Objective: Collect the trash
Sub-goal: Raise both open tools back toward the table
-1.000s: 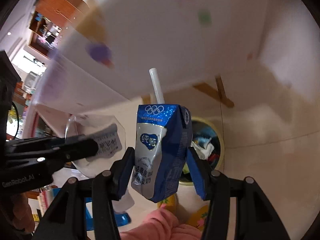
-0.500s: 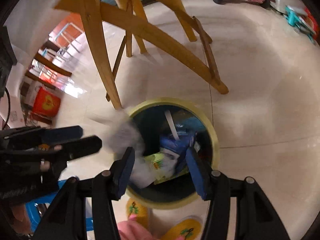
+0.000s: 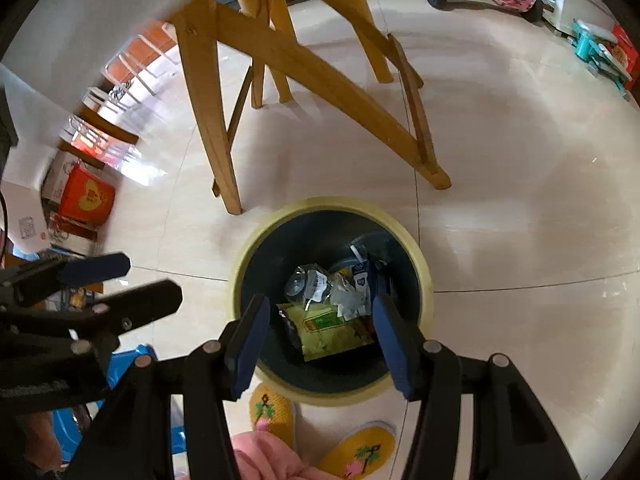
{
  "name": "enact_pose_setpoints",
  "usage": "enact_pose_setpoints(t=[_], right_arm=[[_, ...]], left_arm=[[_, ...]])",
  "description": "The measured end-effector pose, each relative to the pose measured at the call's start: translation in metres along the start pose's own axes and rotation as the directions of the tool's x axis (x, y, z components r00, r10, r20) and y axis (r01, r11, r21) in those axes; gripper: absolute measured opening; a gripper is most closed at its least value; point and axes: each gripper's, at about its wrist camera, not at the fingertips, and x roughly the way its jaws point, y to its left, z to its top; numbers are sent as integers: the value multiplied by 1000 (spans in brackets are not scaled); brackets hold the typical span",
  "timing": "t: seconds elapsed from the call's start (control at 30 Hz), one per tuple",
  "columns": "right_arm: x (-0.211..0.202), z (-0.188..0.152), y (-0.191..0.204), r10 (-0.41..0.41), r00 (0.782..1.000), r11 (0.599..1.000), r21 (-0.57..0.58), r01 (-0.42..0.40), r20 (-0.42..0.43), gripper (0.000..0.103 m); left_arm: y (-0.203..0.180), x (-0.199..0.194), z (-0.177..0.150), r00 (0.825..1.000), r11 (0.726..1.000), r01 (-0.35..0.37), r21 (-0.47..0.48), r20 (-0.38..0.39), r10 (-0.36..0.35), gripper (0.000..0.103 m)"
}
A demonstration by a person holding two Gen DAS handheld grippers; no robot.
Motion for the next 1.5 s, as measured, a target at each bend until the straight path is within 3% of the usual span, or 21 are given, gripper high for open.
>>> enact_pose_setpoints(t=[0.33, 0.6, 0.93, 1.0, 1.17, 1.5], right_arm=[[-79, 4, 15, -11, 999, 999, 31, 9, 51, 54], [-177, 8, 52, 15, 994, 1000, 11, -17, 110, 54], [-294, 23, 98, 81, 972, 995, -81, -65, 220, 54], [-312, 27, 107, 96, 966, 992, -99, -74, 241, 54], [-358, 45, 133, 136, 939, 981, -172, -84, 316, 54], [-415, 92, 165, 173, 887, 965, -254, -66, 427, 55]], left_arm=[[11, -73, -31, 1000, 998, 2, -55, 12, -1, 69], [11, -185, -41, 994, 997, 3, -77, 107, 5, 69], [29, -321, -45, 959, 986, -22, -167, 276, 68, 69], [29, -343, -44, 948, 985, -20, -169, 310, 72, 69], [23, -406, -40, 895, 986, -61, -153, 430, 122, 69], [17, -483, -15, 809, 984, -76, -159, 567, 154, 69]])
